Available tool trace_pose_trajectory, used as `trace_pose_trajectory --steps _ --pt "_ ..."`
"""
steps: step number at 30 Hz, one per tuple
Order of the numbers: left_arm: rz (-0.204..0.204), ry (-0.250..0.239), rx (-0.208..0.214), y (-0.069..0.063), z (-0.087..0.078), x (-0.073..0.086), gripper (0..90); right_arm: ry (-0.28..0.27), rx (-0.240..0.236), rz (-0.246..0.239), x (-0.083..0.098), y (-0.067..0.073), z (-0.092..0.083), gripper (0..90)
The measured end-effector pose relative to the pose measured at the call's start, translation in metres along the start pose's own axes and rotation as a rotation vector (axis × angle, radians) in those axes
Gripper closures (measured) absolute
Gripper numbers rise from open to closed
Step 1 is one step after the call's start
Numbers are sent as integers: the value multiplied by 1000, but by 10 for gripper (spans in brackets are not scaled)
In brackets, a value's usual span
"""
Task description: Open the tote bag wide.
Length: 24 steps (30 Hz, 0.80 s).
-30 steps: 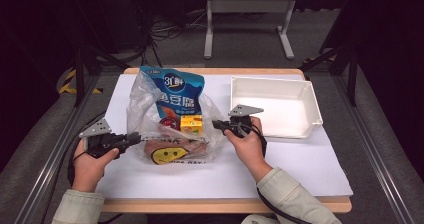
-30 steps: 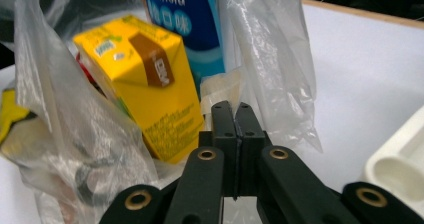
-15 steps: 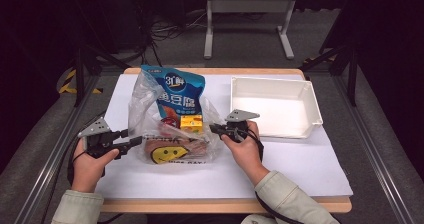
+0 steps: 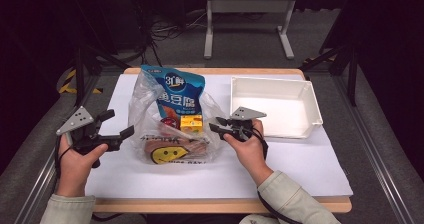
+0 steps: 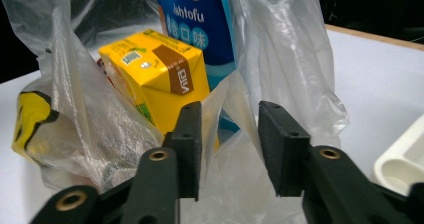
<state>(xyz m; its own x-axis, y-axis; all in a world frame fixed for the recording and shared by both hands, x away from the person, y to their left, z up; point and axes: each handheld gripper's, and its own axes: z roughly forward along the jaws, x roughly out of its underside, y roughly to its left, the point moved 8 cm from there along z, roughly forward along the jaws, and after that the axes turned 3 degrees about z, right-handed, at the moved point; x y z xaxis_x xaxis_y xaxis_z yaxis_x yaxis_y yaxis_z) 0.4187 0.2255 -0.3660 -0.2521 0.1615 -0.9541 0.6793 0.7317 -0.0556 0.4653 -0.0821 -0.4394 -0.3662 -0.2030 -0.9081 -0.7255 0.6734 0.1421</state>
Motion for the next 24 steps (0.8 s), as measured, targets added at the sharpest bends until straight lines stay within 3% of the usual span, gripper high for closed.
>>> trace_pose_trajectory --steps 9,21,24 --pt "80 -9 -22 -10 30 -42 29 -68 -3 -8 -16 1 -17 478" --pt "108 7 -25 -13 57 -62 3 -79 -12 0 -17 2 -19 418" --pt "128 20 -55 -11 63 -62 3 -82 -10 -2 -18 2 -19 406"
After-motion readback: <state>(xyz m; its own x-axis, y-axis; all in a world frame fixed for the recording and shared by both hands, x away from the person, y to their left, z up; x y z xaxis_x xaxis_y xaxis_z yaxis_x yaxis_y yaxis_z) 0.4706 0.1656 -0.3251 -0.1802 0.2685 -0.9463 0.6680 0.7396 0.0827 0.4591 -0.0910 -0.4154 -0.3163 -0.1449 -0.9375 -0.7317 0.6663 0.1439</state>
